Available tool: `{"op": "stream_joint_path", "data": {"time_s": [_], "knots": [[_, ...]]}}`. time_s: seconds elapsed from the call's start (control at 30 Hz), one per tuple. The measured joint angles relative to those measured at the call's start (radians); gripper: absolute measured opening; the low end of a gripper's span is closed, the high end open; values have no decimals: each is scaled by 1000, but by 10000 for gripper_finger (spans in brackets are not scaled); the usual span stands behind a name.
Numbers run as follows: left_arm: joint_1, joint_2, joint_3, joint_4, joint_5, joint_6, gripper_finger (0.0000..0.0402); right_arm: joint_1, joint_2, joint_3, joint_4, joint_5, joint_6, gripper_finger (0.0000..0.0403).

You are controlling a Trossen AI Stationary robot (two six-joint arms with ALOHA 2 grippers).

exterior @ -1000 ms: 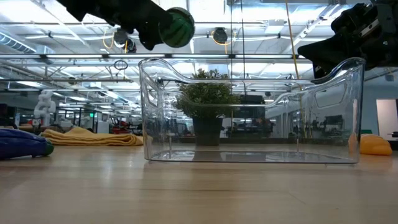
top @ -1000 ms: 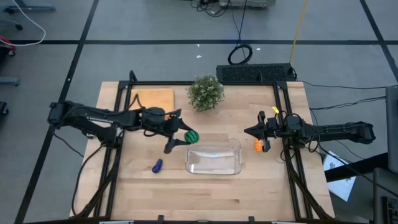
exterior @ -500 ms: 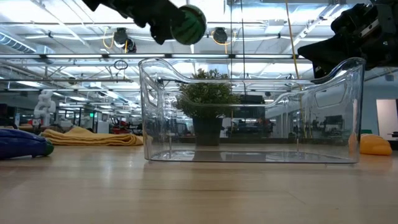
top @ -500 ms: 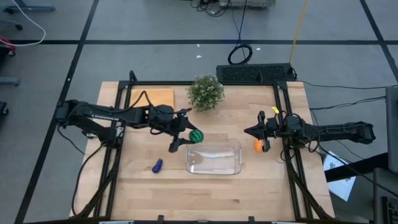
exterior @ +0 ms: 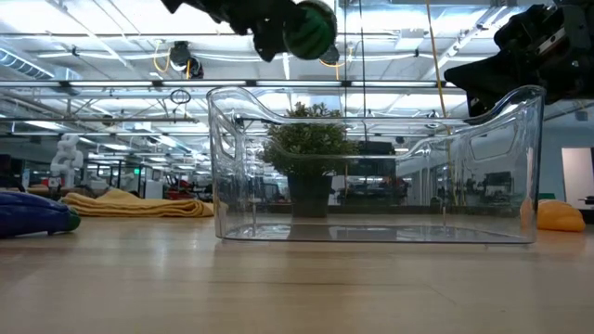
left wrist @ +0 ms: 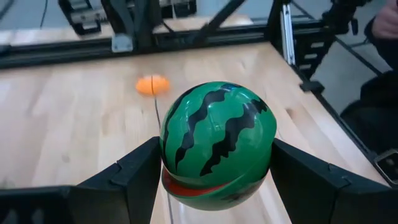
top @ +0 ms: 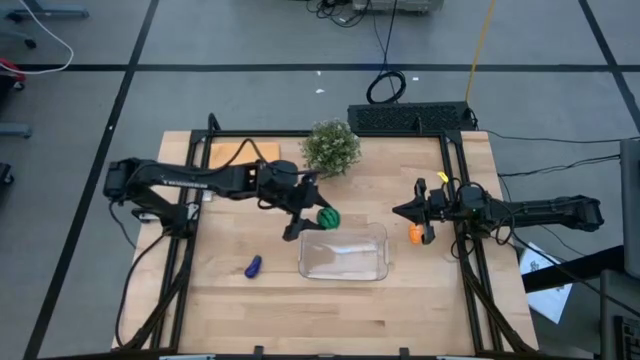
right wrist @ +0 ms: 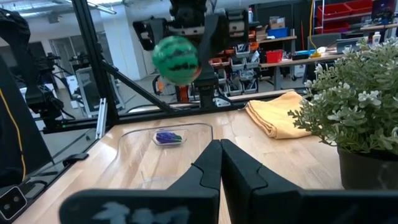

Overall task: Pick and placing Produce into tupperware
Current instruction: Put the watermelon into the transparent bin

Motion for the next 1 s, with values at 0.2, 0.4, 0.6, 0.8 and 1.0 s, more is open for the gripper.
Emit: {"op": "stream_joint_path", "data": {"time_s": [0.2,0.4,0.6,0.8,1.0], "knots": [[0,112,129,-135,2,1,264,0,1,0,0,0,-1,0],[-3,215,251,-237,36,11,264,0,2,0,-5,0,-1,0],[-21,270,310,-368,37,19,264,0,3,0,-6,0,-1,0],[-43,269,311,-415,-5,-6,264,0,4,0,-4,0,-7,0],[-57,287,311,-446,-64,-9,264,0,4,0,-3,0,-7,0]]}}
